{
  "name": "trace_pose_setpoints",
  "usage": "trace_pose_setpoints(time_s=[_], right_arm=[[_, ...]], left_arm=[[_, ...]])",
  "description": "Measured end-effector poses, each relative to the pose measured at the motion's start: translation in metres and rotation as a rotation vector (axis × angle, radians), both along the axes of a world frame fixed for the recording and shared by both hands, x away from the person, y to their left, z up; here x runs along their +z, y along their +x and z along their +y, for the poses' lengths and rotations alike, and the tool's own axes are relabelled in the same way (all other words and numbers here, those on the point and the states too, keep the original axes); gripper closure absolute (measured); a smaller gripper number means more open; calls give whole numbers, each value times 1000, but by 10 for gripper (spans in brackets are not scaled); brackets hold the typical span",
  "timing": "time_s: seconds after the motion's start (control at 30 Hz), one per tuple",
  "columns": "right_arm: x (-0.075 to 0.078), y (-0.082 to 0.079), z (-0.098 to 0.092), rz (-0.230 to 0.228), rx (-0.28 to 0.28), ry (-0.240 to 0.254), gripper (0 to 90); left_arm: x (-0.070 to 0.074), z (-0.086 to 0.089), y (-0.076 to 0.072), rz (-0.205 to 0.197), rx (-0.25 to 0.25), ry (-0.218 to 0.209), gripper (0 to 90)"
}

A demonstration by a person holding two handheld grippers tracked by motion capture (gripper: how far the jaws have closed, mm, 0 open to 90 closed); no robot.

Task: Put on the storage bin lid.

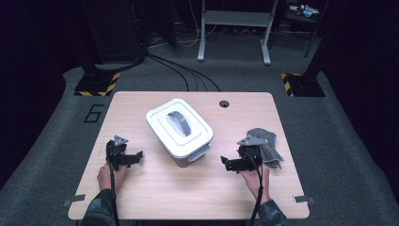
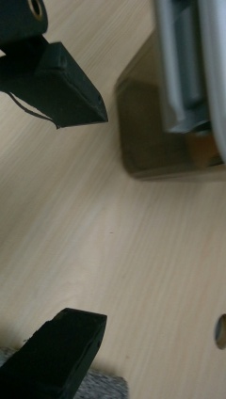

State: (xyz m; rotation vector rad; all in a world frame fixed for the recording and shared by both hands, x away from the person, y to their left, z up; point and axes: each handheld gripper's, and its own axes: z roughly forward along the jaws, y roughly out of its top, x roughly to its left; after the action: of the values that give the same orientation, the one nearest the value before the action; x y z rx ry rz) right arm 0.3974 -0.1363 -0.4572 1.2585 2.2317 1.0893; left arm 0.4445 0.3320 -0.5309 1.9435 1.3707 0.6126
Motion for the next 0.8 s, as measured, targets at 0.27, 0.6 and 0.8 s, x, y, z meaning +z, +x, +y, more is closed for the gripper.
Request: trace_pose_setpoints(time_s=[0.27,0.6,0.8], right_arm=[[-53,-14,2,28,-17,-89,21],[-71,-24,4,34,24,-112,0],[-73,-25,1,29,66,-106,0]], left_arm=[[0,0,0,0,0,0,107],[0,0,0,0,0,0,107],[0,0,0,2,1,4,107]])
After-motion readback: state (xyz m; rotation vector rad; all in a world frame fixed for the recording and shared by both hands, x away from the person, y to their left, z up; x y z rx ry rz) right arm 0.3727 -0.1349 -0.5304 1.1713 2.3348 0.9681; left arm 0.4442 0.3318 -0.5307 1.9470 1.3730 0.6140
